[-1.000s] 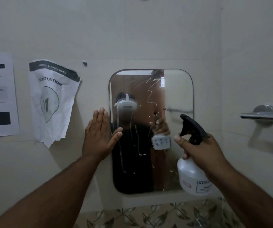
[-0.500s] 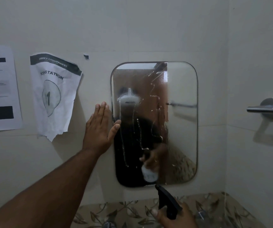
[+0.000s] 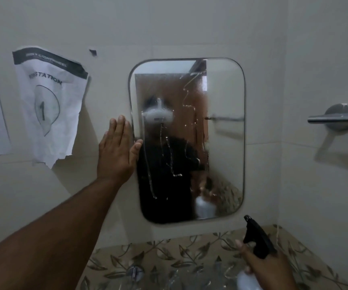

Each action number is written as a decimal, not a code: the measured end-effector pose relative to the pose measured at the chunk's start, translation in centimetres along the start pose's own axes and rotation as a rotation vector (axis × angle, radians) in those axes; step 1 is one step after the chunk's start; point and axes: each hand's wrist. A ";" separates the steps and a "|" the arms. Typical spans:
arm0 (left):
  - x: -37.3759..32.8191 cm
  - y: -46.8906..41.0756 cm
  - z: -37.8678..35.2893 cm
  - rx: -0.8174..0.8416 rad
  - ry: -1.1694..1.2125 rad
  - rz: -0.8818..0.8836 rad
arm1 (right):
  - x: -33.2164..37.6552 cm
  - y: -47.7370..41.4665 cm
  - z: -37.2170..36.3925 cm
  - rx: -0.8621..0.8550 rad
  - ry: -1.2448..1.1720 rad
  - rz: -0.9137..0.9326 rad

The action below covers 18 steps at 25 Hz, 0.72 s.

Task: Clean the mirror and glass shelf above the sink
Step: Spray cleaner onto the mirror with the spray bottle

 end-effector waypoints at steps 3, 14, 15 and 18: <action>-0.5 0.2 0.1 0.053 -0.001 0.011 | 4.1 -1.8 0.7 -0.146 -0.124 0.121; -0.1 0.3 -0.1 0.016 -0.007 -0.006 | -6.6 8.2 -5.3 0.310 0.052 -0.161; -0.2 0.2 -0.1 0.015 -0.011 -0.009 | -7.6 9.5 -6.8 0.403 0.052 -0.153; -0.2 0.3 0.0 0.007 -0.008 -0.002 | -8.7 12.3 -11.1 0.573 0.018 -0.223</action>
Point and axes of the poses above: each hand's wrist, its own y-axis away from the middle knuckle, its own z-axis out of the back of the hand, x = y × z, and after that the axes turned 15 degrees about -y, right-handed
